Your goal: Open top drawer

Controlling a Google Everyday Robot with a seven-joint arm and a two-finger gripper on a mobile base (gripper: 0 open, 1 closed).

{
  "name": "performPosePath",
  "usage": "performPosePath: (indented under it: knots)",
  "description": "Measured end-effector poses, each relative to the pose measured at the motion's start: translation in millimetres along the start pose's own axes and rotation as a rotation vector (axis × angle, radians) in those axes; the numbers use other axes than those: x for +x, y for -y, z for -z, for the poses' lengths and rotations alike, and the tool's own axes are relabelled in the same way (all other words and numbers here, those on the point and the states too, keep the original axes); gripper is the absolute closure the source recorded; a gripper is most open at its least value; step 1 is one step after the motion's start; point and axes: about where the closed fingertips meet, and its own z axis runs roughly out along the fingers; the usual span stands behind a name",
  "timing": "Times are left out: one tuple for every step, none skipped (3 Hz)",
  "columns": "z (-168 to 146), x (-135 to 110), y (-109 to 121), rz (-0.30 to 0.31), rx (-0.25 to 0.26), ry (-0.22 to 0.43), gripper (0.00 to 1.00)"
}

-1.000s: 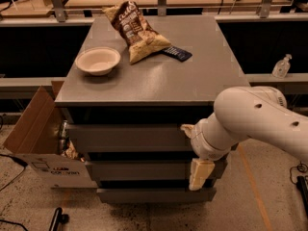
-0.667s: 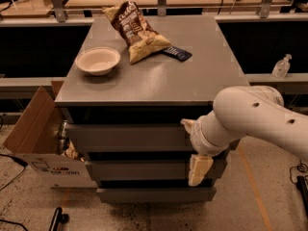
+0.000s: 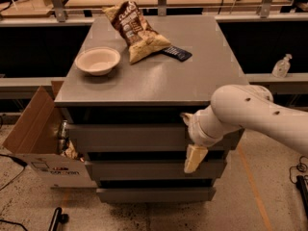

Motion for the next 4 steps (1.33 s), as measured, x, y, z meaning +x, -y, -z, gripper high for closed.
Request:
performPosePath:
  knots:
    - [-29,10,20,-0.007,-0.03,-0.004,0.24]
    - [-26,9,17,0.0,-0.038,-0.006,0.23]
    - [-15,4,5,0.012,-0.047,0.003,0.24]
    - [-8,-1,-14,0.023,-0.079,0.018,0.25]
